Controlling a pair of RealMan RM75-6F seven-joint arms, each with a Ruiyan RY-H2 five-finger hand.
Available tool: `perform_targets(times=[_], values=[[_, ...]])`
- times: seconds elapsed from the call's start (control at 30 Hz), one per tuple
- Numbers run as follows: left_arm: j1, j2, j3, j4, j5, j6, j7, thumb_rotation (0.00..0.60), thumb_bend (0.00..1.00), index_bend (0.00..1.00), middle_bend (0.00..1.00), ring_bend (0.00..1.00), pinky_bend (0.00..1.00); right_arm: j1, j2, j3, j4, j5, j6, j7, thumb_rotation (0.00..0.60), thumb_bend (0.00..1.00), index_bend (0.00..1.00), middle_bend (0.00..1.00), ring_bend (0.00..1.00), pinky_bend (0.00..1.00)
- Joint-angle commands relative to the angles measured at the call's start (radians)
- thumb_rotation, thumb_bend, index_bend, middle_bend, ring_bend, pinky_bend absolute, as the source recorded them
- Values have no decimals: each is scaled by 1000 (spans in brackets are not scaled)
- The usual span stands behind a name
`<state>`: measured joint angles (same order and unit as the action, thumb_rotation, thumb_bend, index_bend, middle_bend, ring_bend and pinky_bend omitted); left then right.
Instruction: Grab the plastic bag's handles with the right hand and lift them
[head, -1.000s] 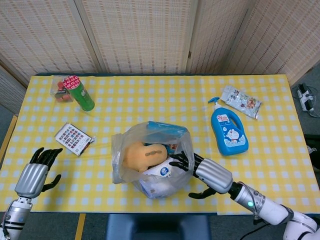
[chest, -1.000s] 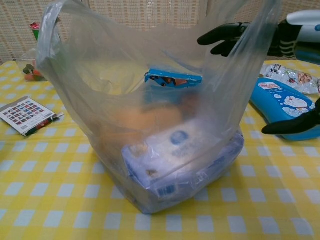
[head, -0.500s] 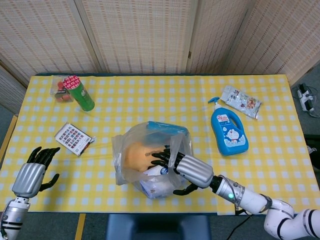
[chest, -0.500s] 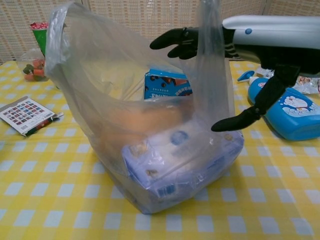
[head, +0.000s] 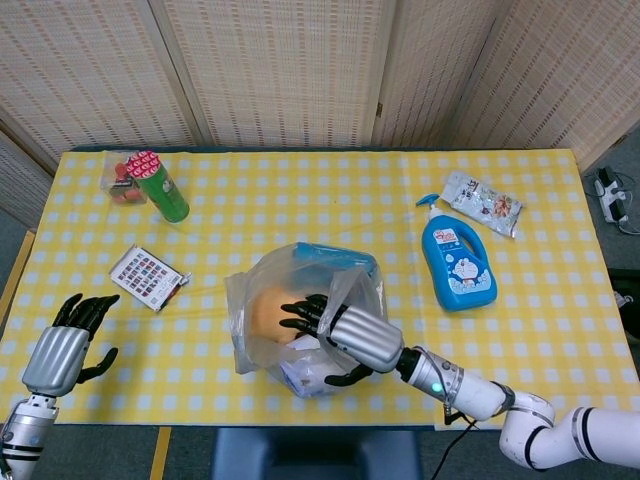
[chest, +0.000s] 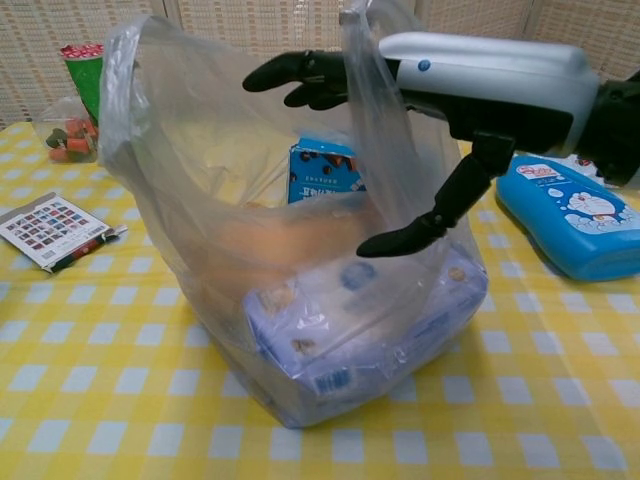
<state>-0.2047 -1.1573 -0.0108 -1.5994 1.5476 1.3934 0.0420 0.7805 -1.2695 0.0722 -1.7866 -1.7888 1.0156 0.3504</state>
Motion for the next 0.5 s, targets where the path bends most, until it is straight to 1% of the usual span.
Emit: perform_targets(times=[0.03, 0.5], values=[[0, 1, 0, 0, 1, 0, -3, 600, 382, 137, 202, 173, 112, 15, -17, 6, 9, 10, -3, 12, 600, 233, 0, 0, 0, 0], [2, 7, 0, 1, 8, 6, -20, 600, 382, 137, 202, 173, 112, 78, -102, 15, 58, 26, -10, 54, 600, 222, 0, 0, 0, 0]])
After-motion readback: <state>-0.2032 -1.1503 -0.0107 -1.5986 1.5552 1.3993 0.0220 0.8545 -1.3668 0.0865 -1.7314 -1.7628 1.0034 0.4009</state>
